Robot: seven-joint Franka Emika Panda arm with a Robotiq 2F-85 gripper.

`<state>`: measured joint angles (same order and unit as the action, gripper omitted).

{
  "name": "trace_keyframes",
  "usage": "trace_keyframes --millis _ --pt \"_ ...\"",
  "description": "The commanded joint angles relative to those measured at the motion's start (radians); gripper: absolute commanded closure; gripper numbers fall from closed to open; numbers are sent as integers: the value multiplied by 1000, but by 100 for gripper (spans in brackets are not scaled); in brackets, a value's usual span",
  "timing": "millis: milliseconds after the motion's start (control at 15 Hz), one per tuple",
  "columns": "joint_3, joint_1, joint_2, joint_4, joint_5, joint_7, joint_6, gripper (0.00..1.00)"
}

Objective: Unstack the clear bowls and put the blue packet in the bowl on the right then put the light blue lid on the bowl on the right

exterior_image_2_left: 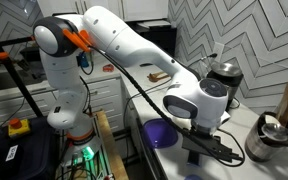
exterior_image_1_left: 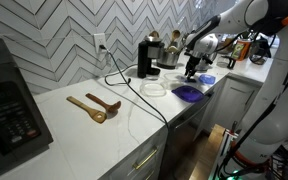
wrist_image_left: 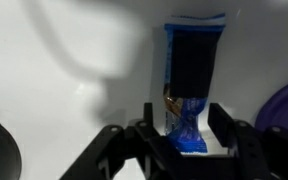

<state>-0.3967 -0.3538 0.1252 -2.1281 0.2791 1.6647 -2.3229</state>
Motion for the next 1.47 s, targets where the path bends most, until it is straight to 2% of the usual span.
trace_keyframes --millis 0,67,200,267,467,933,1400 --pt "35 -59 56 67 56 76 89 44" --pt "39 -66 64 77 58 81 102 47" --pt "48 -80 79 93 60 91 123 72" --pt "51 -85 86 99 57 97 131 74" --pt "63 -98 101 114 52 112 148 98" --pt "65 -82 53 106 -22 61 167 100" --pt "59 -39 -54 86 -273 -64 174 100"
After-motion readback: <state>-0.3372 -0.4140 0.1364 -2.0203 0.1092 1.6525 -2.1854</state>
